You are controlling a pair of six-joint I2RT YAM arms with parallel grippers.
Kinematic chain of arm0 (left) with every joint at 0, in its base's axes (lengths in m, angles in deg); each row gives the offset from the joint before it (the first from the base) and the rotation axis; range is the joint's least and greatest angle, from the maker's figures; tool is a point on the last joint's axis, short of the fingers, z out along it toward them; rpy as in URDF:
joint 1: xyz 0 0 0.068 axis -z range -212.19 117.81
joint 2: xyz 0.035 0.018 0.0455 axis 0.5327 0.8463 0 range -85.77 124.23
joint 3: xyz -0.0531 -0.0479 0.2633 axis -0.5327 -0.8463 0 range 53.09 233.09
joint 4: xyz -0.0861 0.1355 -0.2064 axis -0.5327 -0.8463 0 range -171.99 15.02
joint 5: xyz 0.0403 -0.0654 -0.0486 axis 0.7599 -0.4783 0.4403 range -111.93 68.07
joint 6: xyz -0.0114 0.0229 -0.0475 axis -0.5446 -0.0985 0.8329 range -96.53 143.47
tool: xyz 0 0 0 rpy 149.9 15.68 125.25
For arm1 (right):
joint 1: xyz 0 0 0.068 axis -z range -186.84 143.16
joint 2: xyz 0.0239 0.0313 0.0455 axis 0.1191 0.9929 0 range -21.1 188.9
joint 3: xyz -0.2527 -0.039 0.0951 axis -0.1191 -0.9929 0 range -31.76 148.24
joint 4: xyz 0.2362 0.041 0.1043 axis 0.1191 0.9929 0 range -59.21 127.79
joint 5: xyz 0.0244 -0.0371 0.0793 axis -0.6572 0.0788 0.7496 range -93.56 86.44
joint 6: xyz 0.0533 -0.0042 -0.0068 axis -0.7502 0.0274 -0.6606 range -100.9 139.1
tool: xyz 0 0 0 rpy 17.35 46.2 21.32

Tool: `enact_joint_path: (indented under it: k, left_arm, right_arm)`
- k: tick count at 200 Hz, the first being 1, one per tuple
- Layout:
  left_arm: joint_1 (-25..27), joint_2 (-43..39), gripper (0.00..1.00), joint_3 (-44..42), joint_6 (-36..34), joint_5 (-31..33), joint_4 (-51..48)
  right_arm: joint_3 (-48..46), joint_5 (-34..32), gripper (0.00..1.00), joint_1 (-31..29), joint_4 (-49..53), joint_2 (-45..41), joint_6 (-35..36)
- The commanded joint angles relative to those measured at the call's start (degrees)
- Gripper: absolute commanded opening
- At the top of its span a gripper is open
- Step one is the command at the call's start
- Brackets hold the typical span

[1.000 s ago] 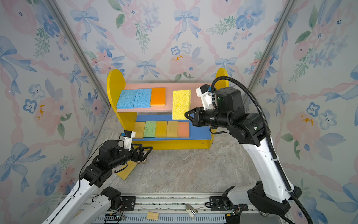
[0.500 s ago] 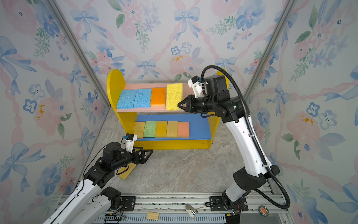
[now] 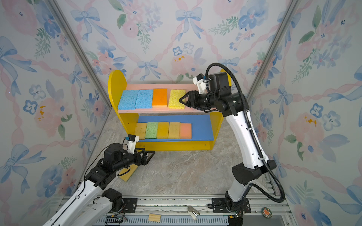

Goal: Place and organize the cleaning sponges onto the shelf
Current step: 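Lower the yellow sponge onto the pink top board beside the orange sponge and release, then draw the right gripper back from the yellow sponge and lower it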

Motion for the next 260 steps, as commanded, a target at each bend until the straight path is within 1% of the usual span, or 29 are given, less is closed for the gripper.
enact_joint_path:
  k: [1, 22, 49, 87, 112, 134, 152, 177, 219, 222, 242, 250, 260]
  left_arm:
    - [-0.43, -0.14, 0.98, -0.65, -1.08, -1.04, 0.66]
    - [-0.41, -0.19, 0.98, -0.67, -1.06, -1.04, 0.66]
    - [-0.40, -0.36, 0.98, -0.68, -1.06, -0.87, 0.66]
    - [-0.42, -0.40, 0.98, -0.67, -0.97, -0.76, 0.66]
    - [-0.39, -0.42, 0.98, -0.65, -0.99, -0.73, 0.66]
    - [-0.43, -0.39, 0.98, -0.65, -0.98, -0.76, 0.66]
    - [-0.42, -0.37, 0.98, -0.68, -0.91, -0.54, 0.60]
    - [-0.37, -0.19, 0.98, -0.68, -0.88, -0.29, 0.66]
    - [-0.36, -1.38, 0.98, -0.35, -0.88, 0.38, 0.57]
    - [-0.38, -1.63, 0.98, -0.37, -0.81, 0.55, 0.57]
    - [-0.39, -3.08, 0.98, -0.05, -0.73, 1.73, 0.16]
    - [-0.40, -3.44, 0.98, -0.05, -0.65, 2.10, -0.04]
    - [-0.36, -3.39, 0.98, 0.07, -0.61, 2.58, -0.15]
  right_arm:
    - [1.23, -1.08, 0.56, 0.77, 1.47, -0.20, 0.76]
    - [1.17, -0.45, 0.56, 0.78, 0.57, 0.67, 0.38]
    - [1.71, 1.55, 0.53, 0.27, -1.80, 2.31, -0.94]
    - [4.08, 3.02, 0.51, -1.04, -3.47, 5.54, -2.43]
    - [5.71, 2.69, 0.50, -1.87, -3.21, 6.92, -2.50]
    - [5.34, 2.35, 0.50, -1.86, -3.26, 6.79, -2.39]
    - [5.28, 0.70, 0.51, -1.49, -1.93, 6.02, -1.34]
    - [3.73, -1.51, 0.55, -0.35, -1.76, 2.89, -0.26]
    - [0.45, -0.07, 0.57, -0.19, -3.39, -3.55, 0.38]
    - [-0.07, -0.02, 0.57, -0.33, -3.53, -5.18, 0.49]
    - [-6.61, 0.06, 0.62, -1.46, -4.86, -11.87, 1.22]
    - [-11.02, 0.10, 0.63, -1.94, -6.47, -15.43, 0.95]
    - [-19.00, 0.25, 0.64, -2.77, -10.10, -20.60, -0.49]
